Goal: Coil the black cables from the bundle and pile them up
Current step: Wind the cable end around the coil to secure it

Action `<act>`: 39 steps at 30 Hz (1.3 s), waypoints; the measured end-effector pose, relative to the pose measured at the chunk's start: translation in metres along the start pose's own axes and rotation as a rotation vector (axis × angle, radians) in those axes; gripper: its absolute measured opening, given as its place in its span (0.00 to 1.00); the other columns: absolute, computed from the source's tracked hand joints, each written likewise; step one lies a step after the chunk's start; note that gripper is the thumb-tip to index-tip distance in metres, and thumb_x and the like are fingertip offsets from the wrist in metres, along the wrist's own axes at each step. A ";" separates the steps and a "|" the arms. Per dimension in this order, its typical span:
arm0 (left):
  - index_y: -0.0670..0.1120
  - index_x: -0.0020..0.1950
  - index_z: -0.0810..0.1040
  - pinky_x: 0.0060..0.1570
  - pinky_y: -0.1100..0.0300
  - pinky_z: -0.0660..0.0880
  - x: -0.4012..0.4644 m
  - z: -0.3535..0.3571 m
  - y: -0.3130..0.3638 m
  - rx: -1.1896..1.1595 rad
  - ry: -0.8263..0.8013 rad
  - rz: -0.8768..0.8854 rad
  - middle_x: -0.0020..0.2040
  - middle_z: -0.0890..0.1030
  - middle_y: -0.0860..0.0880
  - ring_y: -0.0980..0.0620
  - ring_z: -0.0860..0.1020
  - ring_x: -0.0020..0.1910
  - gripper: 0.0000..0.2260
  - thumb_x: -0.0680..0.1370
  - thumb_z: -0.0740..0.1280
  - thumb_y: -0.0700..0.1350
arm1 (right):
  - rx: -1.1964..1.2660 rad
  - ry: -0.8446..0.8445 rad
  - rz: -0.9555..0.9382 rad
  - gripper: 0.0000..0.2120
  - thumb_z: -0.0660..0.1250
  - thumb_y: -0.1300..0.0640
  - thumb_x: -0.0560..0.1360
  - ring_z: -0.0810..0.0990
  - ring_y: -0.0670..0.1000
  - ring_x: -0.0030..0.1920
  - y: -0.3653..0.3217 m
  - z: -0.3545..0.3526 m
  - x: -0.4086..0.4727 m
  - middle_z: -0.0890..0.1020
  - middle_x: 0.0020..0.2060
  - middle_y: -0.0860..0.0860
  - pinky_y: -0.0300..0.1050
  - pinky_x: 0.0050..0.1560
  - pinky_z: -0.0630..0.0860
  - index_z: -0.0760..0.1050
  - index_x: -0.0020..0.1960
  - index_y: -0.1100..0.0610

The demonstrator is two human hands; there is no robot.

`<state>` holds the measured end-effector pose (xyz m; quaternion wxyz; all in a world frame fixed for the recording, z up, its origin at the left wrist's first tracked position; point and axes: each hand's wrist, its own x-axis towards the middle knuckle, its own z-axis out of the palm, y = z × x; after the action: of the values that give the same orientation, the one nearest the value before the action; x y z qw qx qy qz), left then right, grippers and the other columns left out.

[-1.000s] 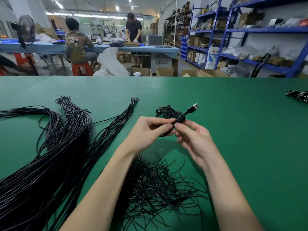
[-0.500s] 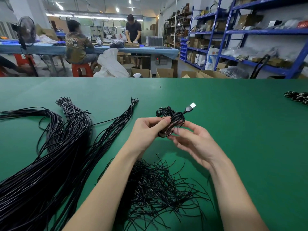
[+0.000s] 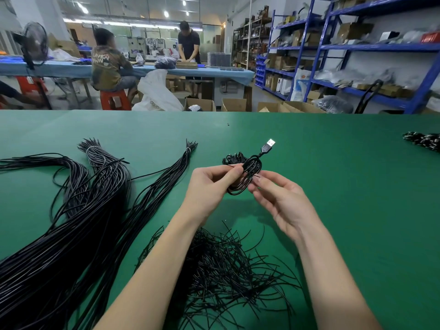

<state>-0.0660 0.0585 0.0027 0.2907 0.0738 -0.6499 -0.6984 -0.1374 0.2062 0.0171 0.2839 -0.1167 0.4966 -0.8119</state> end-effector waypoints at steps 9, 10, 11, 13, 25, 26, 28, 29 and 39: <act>0.41 0.46 0.88 0.47 0.58 0.82 -0.002 0.005 -0.001 -0.141 -0.114 -0.123 0.54 0.86 0.49 0.47 0.85 0.44 0.05 0.78 0.71 0.39 | -0.045 0.071 0.034 0.07 0.75 0.65 0.71 0.84 0.45 0.33 0.001 0.000 0.001 0.87 0.38 0.55 0.33 0.31 0.79 0.84 0.48 0.60; 0.40 0.46 0.87 0.46 0.58 0.82 -0.003 0.006 -0.001 -0.147 -0.107 -0.133 0.54 0.86 0.48 0.46 0.85 0.44 0.05 0.78 0.71 0.39 | -0.067 0.079 0.033 0.06 0.75 0.64 0.71 0.84 0.45 0.32 0.001 -0.001 0.001 0.87 0.38 0.55 0.33 0.31 0.78 0.84 0.48 0.59; 0.39 0.45 0.87 0.46 0.59 0.82 -0.003 0.006 -0.001 -0.154 -0.095 -0.135 0.53 0.86 0.47 0.46 0.85 0.43 0.05 0.78 0.71 0.38 | -0.084 0.079 0.034 0.05 0.75 0.64 0.72 0.84 0.45 0.32 0.001 -0.001 0.002 0.87 0.38 0.56 0.33 0.31 0.78 0.85 0.48 0.59; 0.40 0.44 0.87 0.45 0.62 0.81 -0.003 0.007 -0.001 -0.151 -0.066 -0.111 0.50 0.87 0.46 0.49 0.85 0.41 0.06 0.77 0.71 0.37 | -0.092 0.057 0.043 0.04 0.74 0.64 0.74 0.85 0.46 0.34 -0.001 -0.003 0.002 0.87 0.40 0.57 0.34 0.33 0.79 0.84 0.48 0.61; 0.50 0.45 0.88 0.45 0.70 0.76 -0.004 0.002 0.002 0.018 -0.101 -0.016 0.46 0.87 0.50 0.59 0.83 0.42 0.06 0.76 0.73 0.40 | -0.193 -0.038 -0.060 0.07 0.74 0.70 0.69 0.86 0.50 0.38 -0.006 -0.011 0.001 0.87 0.39 0.57 0.38 0.41 0.83 0.84 0.47 0.63; 0.49 0.46 0.88 0.43 0.71 0.76 -0.004 0.000 0.004 0.001 -0.144 -0.068 0.46 0.87 0.49 0.60 0.83 0.41 0.04 0.76 0.73 0.41 | -0.257 -0.046 -0.137 0.06 0.74 0.70 0.70 0.85 0.50 0.38 -0.005 -0.013 0.000 0.87 0.39 0.56 0.38 0.42 0.83 0.84 0.46 0.63; 0.46 0.50 0.88 0.46 0.67 0.77 -0.002 -0.008 0.006 -0.023 -0.258 -0.171 0.48 0.87 0.45 0.55 0.83 0.44 0.07 0.73 0.74 0.45 | -0.440 -0.093 -0.286 0.07 0.75 0.69 0.71 0.85 0.48 0.39 -0.004 -0.019 0.000 0.88 0.39 0.54 0.37 0.44 0.82 0.85 0.46 0.60; 0.43 0.51 0.87 0.48 0.65 0.77 -0.001 -0.011 0.007 -0.043 -0.309 -0.216 0.49 0.86 0.43 0.53 0.83 0.45 0.11 0.72 0.75 0.45 | -0.540 -0.123 -0.339 0.07 0.75 0.68 0.71 0.85 0.47 0.39 -0.004 -0.021 0.000 0.88 0.40 0.53 0.37 0.45 0.81 0.86 0.46 0.58; 0.42 0.46 0.88 0.45 0.64 0.77 -0.004 -0.038 0.018 0.039 -0.595 -0.411 0.44 0.86 0.44 0.53 0.82 0.41 0.05 0.71 0.74 0.38 | -0.780 -0.446 -0.274 0.06 0.79 0.61 0.69 0.84 0.44 0.43 -0.008 -0.025 0.001 0.88 0.41 0.50 0.36 0.49 0.79 0.87 0.45 0.53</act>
<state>-0.0387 0.0281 0.0137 -0.0590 0.0019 -0.6910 -0.7204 -0.1525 0.2269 0.0124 0.2088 -0.4510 0.6713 -0.5498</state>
